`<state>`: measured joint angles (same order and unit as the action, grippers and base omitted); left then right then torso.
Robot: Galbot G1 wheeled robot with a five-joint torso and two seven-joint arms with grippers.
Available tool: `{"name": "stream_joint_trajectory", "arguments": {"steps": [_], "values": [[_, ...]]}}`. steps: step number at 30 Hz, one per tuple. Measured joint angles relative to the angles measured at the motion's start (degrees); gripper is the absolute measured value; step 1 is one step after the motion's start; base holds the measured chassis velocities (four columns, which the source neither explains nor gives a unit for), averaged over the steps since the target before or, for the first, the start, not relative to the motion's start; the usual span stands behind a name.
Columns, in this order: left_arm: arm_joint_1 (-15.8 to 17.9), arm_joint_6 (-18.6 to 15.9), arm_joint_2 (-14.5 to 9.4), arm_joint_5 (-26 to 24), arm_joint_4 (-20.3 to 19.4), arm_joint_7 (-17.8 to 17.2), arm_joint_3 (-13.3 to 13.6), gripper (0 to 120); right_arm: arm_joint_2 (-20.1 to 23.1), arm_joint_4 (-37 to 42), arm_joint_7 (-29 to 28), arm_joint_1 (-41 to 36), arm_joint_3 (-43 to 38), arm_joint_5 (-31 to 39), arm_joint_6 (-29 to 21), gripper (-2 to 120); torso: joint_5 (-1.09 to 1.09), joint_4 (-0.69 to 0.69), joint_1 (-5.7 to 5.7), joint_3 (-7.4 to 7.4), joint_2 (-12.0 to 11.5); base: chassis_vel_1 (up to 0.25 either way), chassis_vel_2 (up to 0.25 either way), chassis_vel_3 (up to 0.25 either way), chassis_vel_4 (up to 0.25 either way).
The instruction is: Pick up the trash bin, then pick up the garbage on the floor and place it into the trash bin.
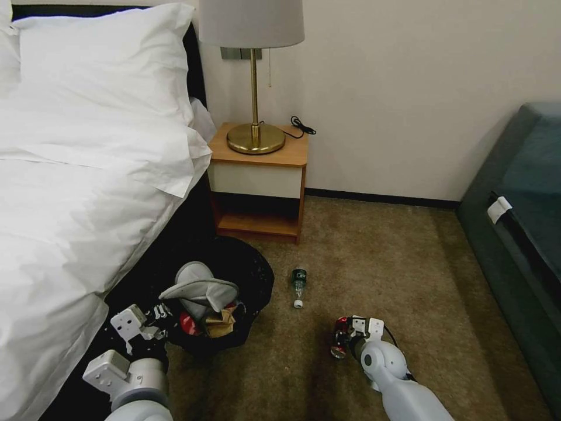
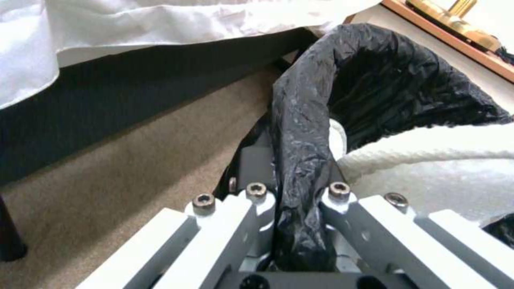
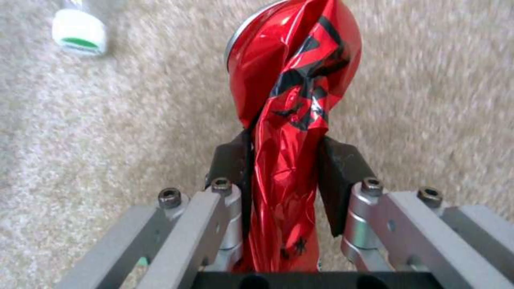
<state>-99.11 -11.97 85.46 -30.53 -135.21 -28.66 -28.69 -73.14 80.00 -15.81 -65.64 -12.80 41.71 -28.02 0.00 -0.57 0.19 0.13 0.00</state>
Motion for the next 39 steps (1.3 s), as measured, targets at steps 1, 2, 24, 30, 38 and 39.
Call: {"name": "stream_joint_trajectory", "arguments": {"steps": [1,2,24,30,38,39], "values": [[-0.05,-0.05,0.00,-0.11,0.00,-0.02,0.10,4,0.37,0.75,0.83,-0.20,0.27,-1.16,1.84,23,0.00,0.00,0.00,0.00,0.00,0.000,0.000,0.000,0.000],[-0.05,-0.05,0.00,-0.11,0.00,-0.02,0.10,4,0.37,0.75,0.83,-0.20,0.27,-1.16,1.84,23,0.00,0.00,0.00,0.00,0.00,0.000,0.000,0.000,0.000],[-0.09,-2.35,0.96,-0.41,5.99,-0.48,6.39,4,3.64,22.03,31.35,-1.75,4.28,-9.68,34.44,23,0.00,0.00,0.00,0.00,0.00,0.000,0.000,0.000,0.000],[0.23,-3.09,1.30,-0.89,8.31,-0.51,8.64,4,3.00,24.36,43.88,-0.85,5.68,-10.27,42.13,23,0.00,0.01,0.00,0.00,0.00,0.000,0.000,0.000,0.000],[0.36,-3.31,1.54,-0.57,8.90,-0.27,9.65,4,2.82,25.82,49.65,-1.14,6.49,-10.00,44.64,23,0.00,0.00,0.00,0.00,0.00,0.000,0.000,0.000,0.000],[0.26,-3.35,1.51,-0.62,8.72,-0.17,9.73,4,2.80,25.89,50.30,-1.25,6.54,-10.09,44.77,23,-0.01,0.00,0.00,0.00,0.00,0.000,0.000,0.000,0.000]]}}
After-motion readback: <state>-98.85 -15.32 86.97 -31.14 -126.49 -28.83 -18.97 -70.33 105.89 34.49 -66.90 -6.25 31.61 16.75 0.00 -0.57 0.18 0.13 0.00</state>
